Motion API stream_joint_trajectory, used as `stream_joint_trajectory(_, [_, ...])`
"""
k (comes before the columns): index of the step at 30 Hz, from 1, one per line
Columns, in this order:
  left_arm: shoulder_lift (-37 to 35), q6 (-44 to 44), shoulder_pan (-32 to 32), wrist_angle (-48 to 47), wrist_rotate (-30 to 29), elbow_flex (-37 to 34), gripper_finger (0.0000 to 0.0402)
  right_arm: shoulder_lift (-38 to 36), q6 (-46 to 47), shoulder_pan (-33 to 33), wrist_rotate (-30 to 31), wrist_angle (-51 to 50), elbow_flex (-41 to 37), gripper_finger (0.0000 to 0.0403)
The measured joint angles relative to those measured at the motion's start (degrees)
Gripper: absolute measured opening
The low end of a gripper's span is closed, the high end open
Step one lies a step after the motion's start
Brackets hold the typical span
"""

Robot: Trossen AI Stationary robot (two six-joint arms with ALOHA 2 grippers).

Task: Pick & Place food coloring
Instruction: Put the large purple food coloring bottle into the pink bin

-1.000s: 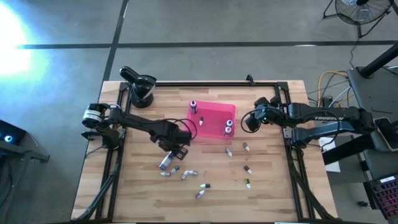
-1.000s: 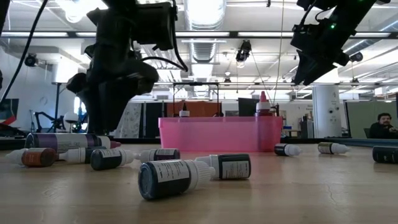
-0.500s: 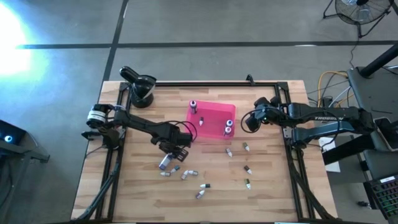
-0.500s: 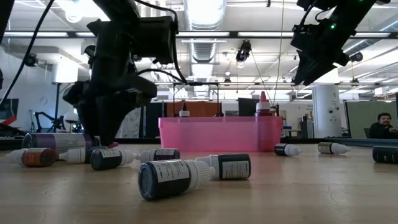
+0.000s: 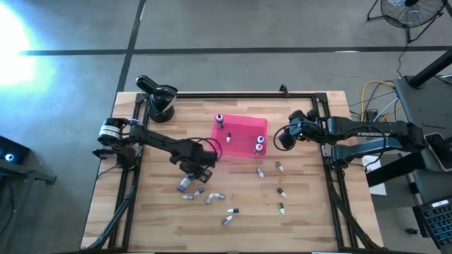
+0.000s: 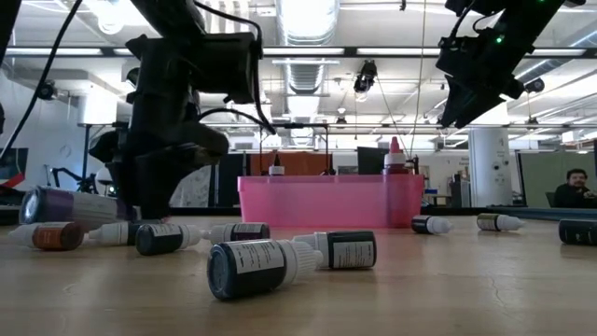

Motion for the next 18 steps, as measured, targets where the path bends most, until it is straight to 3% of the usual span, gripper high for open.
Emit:
stream_joint_trajectory(8, [0.0,-0.3,0.0,0.0,0.2,-0.3,0.0099,0.0,0.0,0.0,0.0,-0.1,0.0,0.0214])
stream_joint_trajectory(18, [-1.3,0.1,0.0,0.3,-12.4,6.9,0.0077,0.0,-0.5,0.0,0.9,-0.4,-0.5,0.0214])
